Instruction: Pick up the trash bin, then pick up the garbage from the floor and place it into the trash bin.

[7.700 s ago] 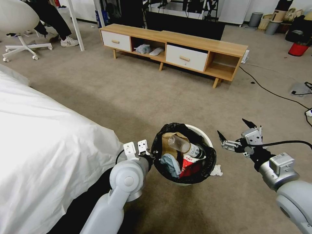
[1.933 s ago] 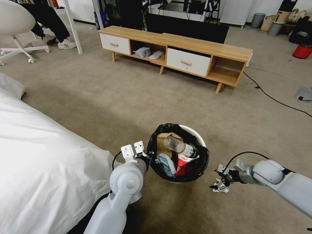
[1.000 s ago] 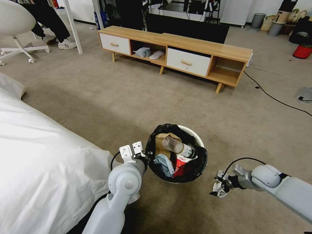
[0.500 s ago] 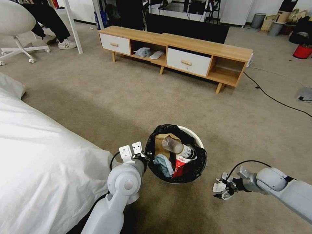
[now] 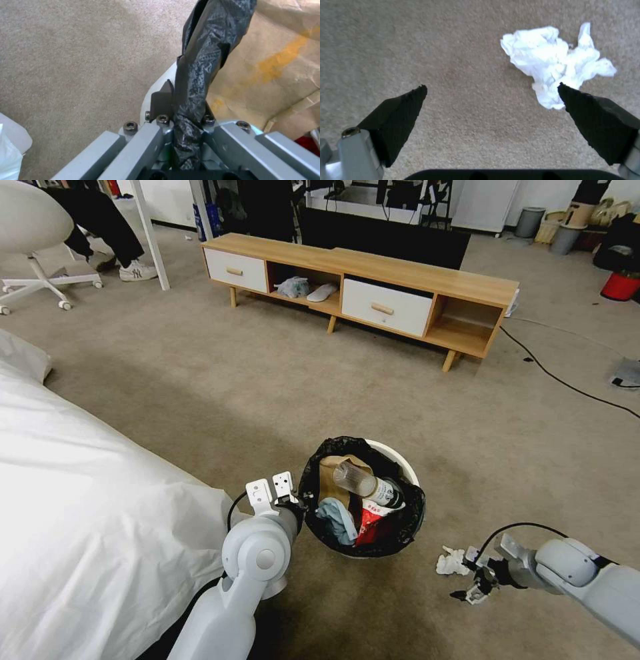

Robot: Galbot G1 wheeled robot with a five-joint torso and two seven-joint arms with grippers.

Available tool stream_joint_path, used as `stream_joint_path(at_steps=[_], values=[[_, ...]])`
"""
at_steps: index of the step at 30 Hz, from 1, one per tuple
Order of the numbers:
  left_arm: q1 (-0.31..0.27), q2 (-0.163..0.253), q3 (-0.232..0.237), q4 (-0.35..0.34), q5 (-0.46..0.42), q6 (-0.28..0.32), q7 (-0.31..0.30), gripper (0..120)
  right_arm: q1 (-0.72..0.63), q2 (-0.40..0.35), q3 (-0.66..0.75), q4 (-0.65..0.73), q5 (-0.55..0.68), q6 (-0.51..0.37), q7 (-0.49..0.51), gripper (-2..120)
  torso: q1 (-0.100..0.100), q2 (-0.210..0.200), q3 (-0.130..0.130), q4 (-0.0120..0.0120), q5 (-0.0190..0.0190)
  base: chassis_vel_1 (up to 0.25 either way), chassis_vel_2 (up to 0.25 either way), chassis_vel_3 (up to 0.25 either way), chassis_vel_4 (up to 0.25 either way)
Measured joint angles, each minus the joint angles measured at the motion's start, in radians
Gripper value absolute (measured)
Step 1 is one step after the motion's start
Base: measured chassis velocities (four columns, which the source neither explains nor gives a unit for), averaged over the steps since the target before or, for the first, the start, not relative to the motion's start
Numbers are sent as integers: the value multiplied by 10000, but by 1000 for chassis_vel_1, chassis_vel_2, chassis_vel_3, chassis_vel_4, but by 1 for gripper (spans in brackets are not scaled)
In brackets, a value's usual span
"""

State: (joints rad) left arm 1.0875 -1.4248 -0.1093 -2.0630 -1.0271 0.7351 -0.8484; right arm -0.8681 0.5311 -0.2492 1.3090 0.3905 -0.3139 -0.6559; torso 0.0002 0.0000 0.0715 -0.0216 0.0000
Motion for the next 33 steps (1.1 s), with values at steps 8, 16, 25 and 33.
stream_joint_path(at_steps=[8, 16, 25, 33], values=[[42, 0, -23, 4, 33, 0, 0, 1, 409, 518, -129, -628, -148, 97, 4, 100, 0, 0, 0, 2, 0, 0, 0, 0, 0], [88, -81, -46, 22, 103, 0, 0, 1, 1042, 1009, -485, -1265, -200, 201, -30, 100, 0, 0, 1, 3, 0, 0, 0, 0, 0], [95, -112, -94, 59, 124, 3, 1, 1, 1486, 1387, -839, -1776, -421, 347, -126, 100, 0, 0, 1, 3, 0, 0, 0, 0, 0], [94, -62, -120, 72, 126, 3, 2, 1, 1422, 1643, -852, -2154, -715, 483, -195, 100, 0, 0, 1, 1, 0, 0, 0, 0, 0]])
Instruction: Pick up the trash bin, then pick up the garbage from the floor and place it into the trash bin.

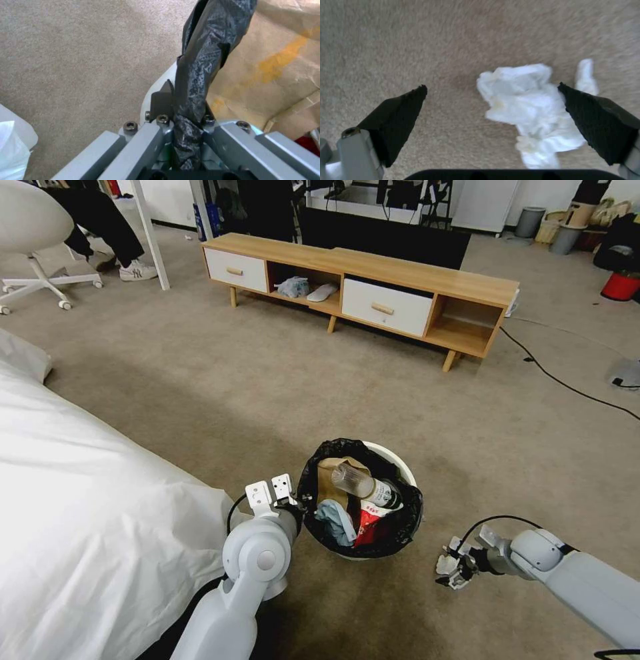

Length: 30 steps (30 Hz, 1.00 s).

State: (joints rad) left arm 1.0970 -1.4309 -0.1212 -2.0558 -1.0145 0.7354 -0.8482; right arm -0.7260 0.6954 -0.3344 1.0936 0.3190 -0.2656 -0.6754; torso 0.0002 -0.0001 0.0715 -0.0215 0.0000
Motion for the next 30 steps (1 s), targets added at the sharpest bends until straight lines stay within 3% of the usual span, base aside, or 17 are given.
stream_joint_path(at_steps=[18, 30], values=[[20, 45, 13, 28, -18, 1, -3, 1, -6, 610, 307, -1102, -621, 438, -170, 100, -1, 6, -4, -10, -18, 0, 0, 0, 0], [37, 25, 12, 47, 1, 1, -9, 1, 64, 677, 363, -1275, -694, 500, -186, 100, -1, 5, -1, 2, 3, 0, 0, 0, 0]])
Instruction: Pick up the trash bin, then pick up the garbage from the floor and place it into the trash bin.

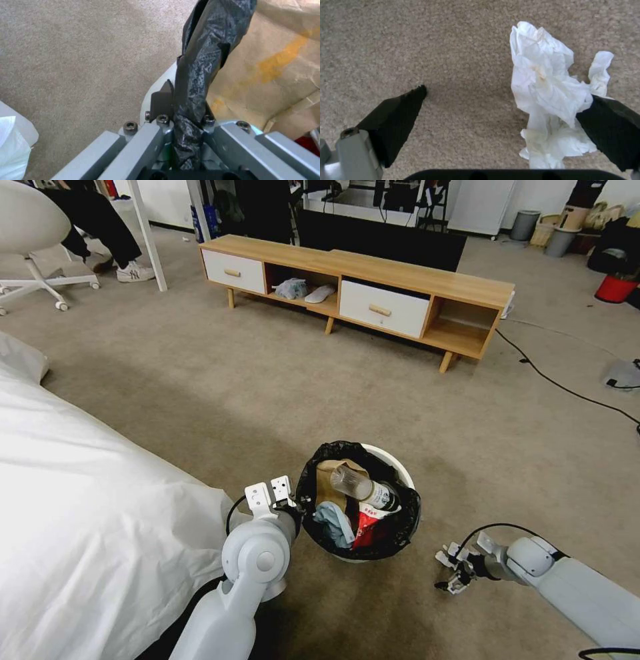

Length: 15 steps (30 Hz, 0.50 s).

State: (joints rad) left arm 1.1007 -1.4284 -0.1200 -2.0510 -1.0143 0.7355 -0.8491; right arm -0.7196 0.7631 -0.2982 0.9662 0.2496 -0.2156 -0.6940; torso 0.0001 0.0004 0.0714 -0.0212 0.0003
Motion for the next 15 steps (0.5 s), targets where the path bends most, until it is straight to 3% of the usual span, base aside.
stream_joint_path(at_steps=[15], values=[[-17, -3, 32, 28, 22, 0, -6, 1, 58, 1, 6, -114, 2, 14, 206, 96, 0, -3, 0, -4, -9, 0, 0, 0, 0]])
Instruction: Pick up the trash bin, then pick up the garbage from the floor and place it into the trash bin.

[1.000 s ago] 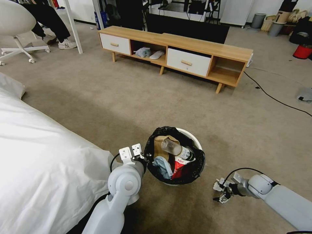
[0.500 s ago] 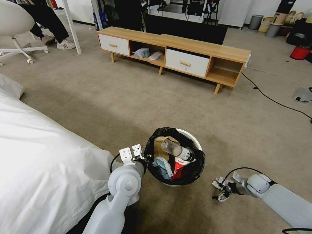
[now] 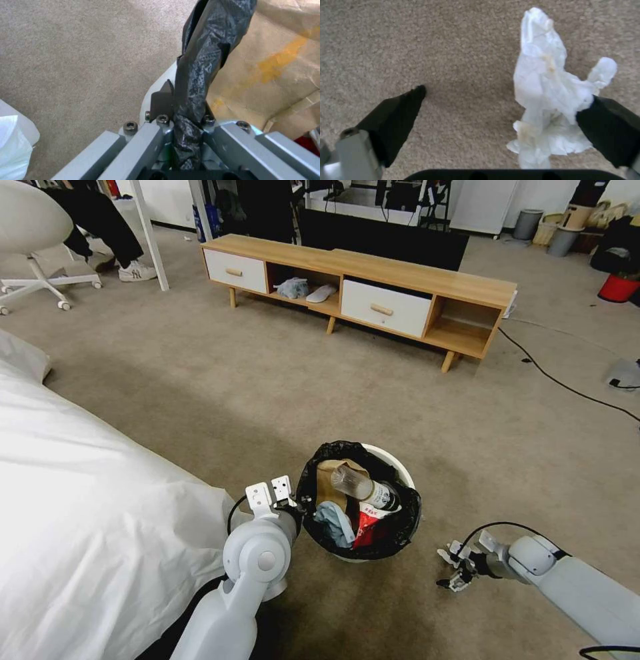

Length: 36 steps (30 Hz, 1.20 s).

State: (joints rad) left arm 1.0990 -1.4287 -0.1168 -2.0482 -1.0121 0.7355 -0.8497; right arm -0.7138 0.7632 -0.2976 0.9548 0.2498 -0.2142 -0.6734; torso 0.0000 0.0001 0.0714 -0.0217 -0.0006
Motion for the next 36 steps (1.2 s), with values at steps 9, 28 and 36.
stream_joint_path(at_steps=[9, 28, 36], values=[[6, -41, 49, -6, 4, 0, 1, 1, -201, -249, 144, 162, 20, 4, 52, 93, 2, -2, 2, 15, 20, 0, 0, 0, 0], [43, -66, 117, -36, 65, 0, 1, 1, -808, -766, 671, 519, 22, 2, 655, 76, 2, -3, 2, 6, 5, 0, 0, 0, 0], [112, -121, 195, -32, 169, -1, 8, 1, -1709, -1364, 1379, 824, 9, 65, 716, 53, 2, -3, 2, -1, 6, 0, 0, 0, 0]])
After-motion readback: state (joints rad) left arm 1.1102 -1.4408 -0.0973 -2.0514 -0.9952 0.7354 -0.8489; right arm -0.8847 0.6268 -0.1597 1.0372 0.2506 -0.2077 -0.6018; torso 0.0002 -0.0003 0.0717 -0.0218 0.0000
